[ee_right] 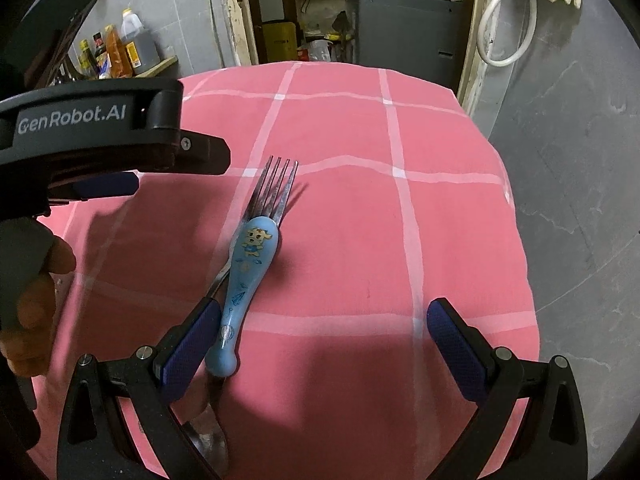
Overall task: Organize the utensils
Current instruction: 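Move both open tools down to the fork and blue-handled spoon, then close the left tool on the fork while the right tool grasps the blue-handled spoon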
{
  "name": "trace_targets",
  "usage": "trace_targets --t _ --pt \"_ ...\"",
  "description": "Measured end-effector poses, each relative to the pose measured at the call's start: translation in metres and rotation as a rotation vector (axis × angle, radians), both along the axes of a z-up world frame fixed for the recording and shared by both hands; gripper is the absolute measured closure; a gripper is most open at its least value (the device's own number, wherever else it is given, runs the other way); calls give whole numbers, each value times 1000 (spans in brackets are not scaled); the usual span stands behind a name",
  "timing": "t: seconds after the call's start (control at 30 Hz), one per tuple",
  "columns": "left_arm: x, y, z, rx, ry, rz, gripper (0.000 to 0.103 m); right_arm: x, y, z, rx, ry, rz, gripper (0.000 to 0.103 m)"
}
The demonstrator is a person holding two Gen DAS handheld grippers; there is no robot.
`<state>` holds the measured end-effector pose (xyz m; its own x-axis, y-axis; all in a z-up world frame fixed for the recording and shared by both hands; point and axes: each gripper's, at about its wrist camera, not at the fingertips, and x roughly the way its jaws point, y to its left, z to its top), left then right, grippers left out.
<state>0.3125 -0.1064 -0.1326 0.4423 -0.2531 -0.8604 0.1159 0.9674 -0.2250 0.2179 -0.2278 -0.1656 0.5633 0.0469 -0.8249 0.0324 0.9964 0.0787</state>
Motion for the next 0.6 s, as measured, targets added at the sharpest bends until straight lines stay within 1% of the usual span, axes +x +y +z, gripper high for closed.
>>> trace_targets --t 0.17,0.27,0.3,0.33,0.37,0.4,0.43,0.57,0.6 --pt "1 3 -2 -4 1 -17 2 -7 -11 3 6 -2 -12 2" --pt "0 0 -3 -11 3 -38 7 -12 -19 3 15 -2 -22 2" --pt "-1 -2 -3 -14 4 -53 11 -14 -21 5 19 -2 -27 2" --pt "-1 -3 -3 -17 4 -62 18 -14 -25 4 22 -1 -31 2" --pt "-1 -6 -3 -21 5 -79 22 -16 -27 5 26 1 -38 2" --pt "-1 -8 -3 -23 7 -91 28 -17 -30 5 30 0 -50 2" --pt "-1 -11 -4 -25 9 -103 32 -19 -32 5 34 -1 -57 2" --pt "2 -20 -6 -46 14 -145 37 -21 -42 1 52 -9 -80 9" --pt "2 -23 -6 -48 12 -156 38 -21 -42 2 55 -12 -83 13"
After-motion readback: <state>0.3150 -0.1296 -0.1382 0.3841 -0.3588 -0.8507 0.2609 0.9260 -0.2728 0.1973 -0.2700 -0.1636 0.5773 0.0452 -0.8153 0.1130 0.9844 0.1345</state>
